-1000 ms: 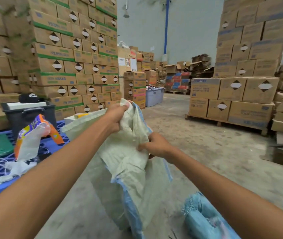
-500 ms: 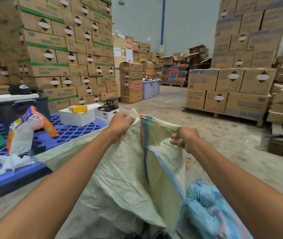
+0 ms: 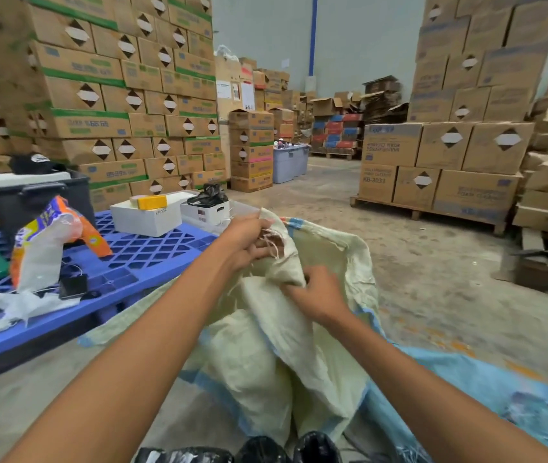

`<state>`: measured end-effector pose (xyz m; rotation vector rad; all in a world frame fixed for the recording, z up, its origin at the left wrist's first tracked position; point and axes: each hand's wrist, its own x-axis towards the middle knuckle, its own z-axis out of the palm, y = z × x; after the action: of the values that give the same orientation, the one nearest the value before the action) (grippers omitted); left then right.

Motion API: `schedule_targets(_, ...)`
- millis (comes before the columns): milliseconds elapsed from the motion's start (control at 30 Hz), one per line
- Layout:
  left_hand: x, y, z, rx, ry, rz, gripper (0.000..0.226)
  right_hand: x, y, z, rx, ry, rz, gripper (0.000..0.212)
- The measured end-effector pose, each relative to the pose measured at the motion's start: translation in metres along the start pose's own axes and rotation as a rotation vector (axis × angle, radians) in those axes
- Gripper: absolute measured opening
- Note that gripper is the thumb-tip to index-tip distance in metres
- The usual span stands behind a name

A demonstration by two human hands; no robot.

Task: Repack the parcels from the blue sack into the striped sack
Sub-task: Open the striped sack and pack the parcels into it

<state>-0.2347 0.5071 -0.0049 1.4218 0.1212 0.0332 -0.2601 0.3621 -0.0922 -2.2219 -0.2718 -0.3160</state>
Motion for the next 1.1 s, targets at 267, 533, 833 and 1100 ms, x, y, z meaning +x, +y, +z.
schedule_targets(267, -0.011, -0.058, -0.052, 0.633, -0.099, 0.285, 0.065, 0.017, 0.033, -0.048, 0.555, -0.112, 0.286, 0.019)
schedule_targets(533, -0.021, -0.099, -0.063, 1.523, -0.057, 0.674, 0.113, 0.045, 0.035, -0.062, 0.898, -0.025, 0.561, 0.035)
schedule_targets(833, -0.021, -0.13, -0.062, 1.388, 0.327, 0.881, 0.041, 0.043, 0.034, -0.094, 1.05, 0.097, 0.554, 0.029)
schedule_targets(1100, -0.048, -0.108, -0.031, 0.835, -0.386, -0.271, 0.093, 0.038, 0.037, -0.099, 1.113, 0.097, 0.55, 0.036)
